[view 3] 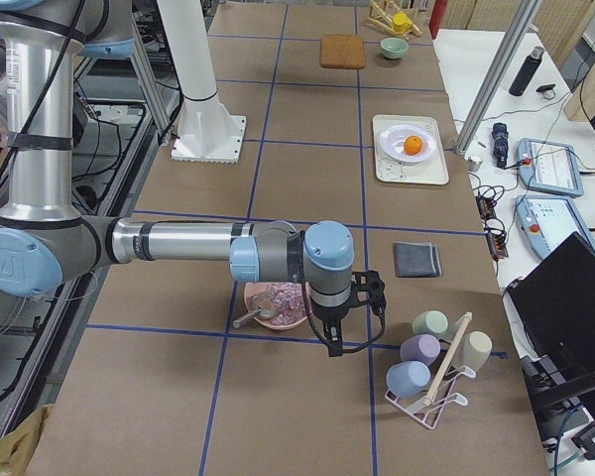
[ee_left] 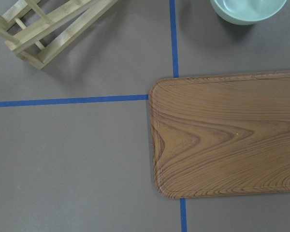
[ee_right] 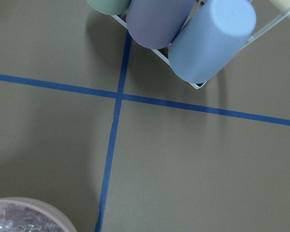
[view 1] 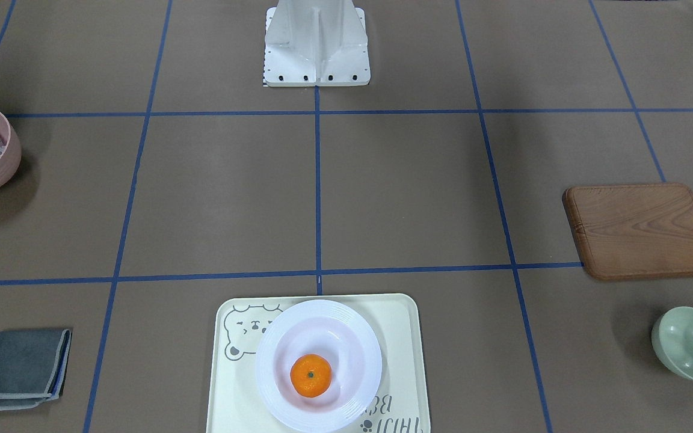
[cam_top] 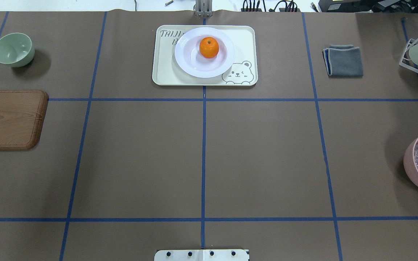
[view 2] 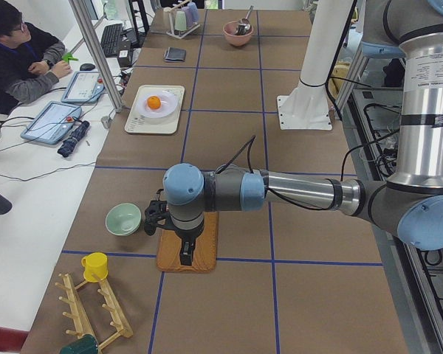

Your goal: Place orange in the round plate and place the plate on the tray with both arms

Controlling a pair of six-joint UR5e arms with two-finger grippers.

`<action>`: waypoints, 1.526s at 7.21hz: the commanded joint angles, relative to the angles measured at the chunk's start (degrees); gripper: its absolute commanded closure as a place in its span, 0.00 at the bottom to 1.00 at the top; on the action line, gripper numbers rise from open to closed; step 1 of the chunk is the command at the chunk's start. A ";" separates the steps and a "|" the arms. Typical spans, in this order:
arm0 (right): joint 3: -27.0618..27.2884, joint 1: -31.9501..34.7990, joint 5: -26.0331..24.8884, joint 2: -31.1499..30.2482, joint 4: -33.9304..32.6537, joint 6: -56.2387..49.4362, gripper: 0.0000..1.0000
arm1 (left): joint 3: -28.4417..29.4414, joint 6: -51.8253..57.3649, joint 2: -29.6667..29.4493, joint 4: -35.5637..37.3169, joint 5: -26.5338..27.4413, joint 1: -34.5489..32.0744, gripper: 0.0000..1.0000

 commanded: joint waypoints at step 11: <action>-0.26 -0.09 0.16 -1.40 0.00 0.08 0.00 | -0.07 -0.03 1.71 0.03 0.04 -0.08 0.01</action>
